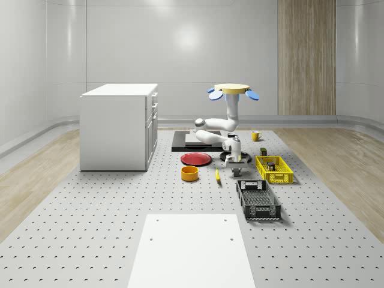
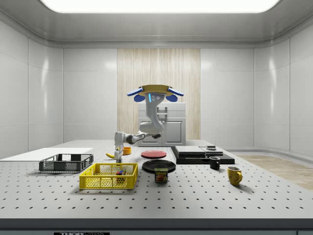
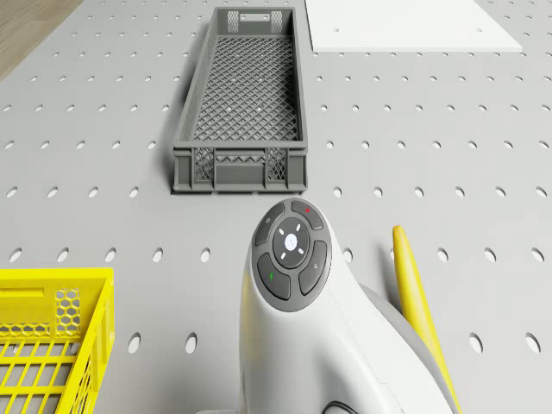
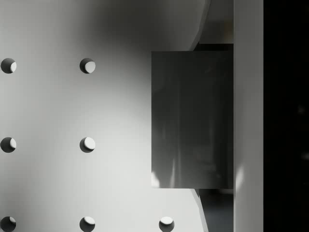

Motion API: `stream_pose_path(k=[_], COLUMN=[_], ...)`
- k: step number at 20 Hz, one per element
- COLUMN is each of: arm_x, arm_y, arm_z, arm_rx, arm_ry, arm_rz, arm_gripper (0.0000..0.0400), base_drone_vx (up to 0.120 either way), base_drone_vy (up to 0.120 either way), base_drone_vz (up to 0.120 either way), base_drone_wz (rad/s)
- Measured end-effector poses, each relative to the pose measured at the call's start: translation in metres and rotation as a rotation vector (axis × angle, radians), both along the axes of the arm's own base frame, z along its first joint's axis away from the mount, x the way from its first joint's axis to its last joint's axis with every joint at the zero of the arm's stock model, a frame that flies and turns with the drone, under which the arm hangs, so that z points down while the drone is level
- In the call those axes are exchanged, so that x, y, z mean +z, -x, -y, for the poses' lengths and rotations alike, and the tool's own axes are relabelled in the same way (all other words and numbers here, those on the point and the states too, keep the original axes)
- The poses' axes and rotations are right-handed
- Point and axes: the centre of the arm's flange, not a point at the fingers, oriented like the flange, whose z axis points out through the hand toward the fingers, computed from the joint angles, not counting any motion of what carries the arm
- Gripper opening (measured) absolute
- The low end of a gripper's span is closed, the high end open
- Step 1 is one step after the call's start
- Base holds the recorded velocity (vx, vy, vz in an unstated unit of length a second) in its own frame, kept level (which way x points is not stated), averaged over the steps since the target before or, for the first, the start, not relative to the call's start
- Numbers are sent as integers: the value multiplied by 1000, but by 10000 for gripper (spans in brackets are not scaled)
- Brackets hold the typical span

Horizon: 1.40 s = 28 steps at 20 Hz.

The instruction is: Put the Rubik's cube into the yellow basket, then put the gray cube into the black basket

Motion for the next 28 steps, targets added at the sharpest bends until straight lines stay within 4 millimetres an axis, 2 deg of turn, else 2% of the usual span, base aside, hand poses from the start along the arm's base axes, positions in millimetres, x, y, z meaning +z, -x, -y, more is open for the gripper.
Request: stream_pose_path(k=[5,12,24,28], arm_x=[-13,-19,-20,-20], arm_y=[0,0,0,0], arm_z=[0,0,0,0], arm_rx=[0,0,0,0], arm_ry=[0,0,0,0], arm_rz=[0,0,0,0], arm_gripper=[250,250,250,250], base_drone_vx=[0,0,0,100], base_drone_vy=[0,23,120,30], base_drone_vz=[120,114,0,0], base_drone_wz=[0,0,0,0])
